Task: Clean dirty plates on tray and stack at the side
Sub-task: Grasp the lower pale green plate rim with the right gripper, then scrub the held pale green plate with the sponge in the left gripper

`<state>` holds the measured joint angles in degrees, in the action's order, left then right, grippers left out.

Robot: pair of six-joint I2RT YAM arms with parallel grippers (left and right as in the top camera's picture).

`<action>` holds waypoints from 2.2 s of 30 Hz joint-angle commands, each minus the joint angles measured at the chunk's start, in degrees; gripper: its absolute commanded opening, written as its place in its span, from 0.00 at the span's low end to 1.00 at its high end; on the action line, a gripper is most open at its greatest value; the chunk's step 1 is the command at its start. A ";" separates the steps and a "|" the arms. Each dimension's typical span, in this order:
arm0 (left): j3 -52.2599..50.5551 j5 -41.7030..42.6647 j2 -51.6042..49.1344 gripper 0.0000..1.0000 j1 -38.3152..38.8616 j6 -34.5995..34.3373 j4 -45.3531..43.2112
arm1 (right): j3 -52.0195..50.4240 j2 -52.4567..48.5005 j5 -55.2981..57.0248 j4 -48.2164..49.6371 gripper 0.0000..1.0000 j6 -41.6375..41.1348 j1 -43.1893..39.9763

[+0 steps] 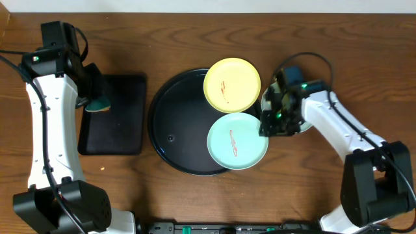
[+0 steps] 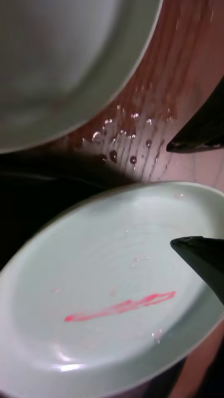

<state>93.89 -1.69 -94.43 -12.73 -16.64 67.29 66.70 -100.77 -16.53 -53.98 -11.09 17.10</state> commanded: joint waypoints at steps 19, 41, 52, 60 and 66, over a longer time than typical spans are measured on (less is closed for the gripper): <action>0.35 -0.31 -0.07 0.07 -0.11 0.52 0.13 | -0.94 0.31 4.28 7.45 0.01 -7.50 8.96; -6.45 6.05 -0.09 0.07 0.83 0.48 -0.76 | 2.05 -8.74 5.51 24.90 0.01 -23.34 20.79; -18.21 11.34 -0.09 0.07 15.10 -3.74 -11.96 | 2.05 -8.92 5.55 24.87 0.01 -24.04 20.48; -25.81 11.32 -0.33 0.08 25.00 -7.63 -18.86 | 2.03 -8.92 5.55 24.87 0.01 -24.02 20.48; -30.67 11.34 -1.44 0.07 29.31 -7.93 -25.14 | 2.05 -8.92 5.55 24.87 0.01 -24.02 20.48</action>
<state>65.01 9.32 -94.56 15.14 -23.53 43.46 67.79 -109.67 -10.90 -29.10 -34.15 37.93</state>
